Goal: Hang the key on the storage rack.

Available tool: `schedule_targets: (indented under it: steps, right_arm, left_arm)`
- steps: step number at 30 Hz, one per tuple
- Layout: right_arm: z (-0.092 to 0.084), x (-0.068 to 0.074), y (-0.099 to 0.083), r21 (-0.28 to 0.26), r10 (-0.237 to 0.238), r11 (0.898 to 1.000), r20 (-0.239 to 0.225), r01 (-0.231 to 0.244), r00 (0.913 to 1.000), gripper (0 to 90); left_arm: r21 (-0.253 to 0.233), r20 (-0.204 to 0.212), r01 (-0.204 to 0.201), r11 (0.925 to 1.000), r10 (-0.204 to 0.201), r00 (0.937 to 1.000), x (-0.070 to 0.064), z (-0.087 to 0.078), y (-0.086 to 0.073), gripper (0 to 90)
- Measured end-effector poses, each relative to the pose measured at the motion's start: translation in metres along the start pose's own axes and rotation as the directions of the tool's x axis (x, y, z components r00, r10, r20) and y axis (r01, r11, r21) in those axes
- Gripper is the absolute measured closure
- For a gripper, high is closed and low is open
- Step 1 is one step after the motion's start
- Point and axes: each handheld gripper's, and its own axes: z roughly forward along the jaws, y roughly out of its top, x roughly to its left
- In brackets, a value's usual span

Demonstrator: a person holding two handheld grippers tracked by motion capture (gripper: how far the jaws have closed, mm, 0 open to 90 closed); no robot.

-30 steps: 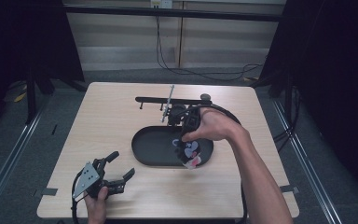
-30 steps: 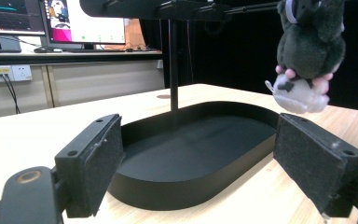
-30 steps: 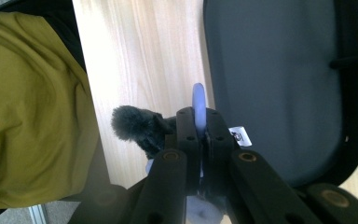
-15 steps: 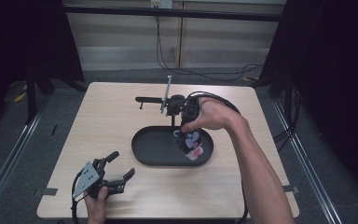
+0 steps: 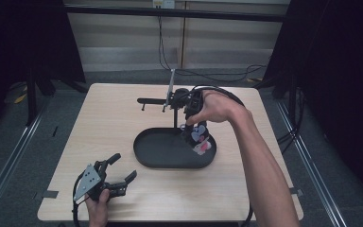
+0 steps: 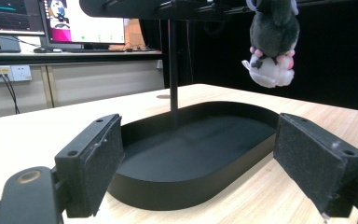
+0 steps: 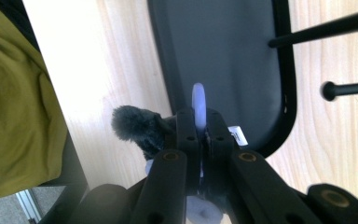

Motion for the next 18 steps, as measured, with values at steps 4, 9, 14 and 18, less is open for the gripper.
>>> schedule_targets:
  steps: [4,9,14,18]
  right_arm:
    - [-0.002,-0.005,0.003,0.014,0.012,1.0,0.009,-0.012,0.9999,87.4]
    - [-0.004,-0.009,0.006,0.017,0.018,1.0,0.022,-0.019,0.9996,87.4]
    - [-0.005,-0.017,0.007,0.018,0.038,0.999,0.027,-0.039,0.9989,87.4]
    - [-0.005,-0.022,0.008,0.026,0.049,0.998,0.024,-0.049,0.9985,87.4]
  left_arm:
    - [-0.001,0.0,0.0,1.0,0.0,1.0,0.0,0.0,0.0,15.6]
    - [0.002,0.004,-0.001,1.0,0.001,1.0,0.0,0.0,0.0,15.6]
    - [-0.001,0.0,0.0,1.0,0.0,1.0,0.0,0.0,0.0,15.6]
    - [0.001,0.004,-0.001,1.0,0.001,1.0,0.0,0.0,0.0,15.6]
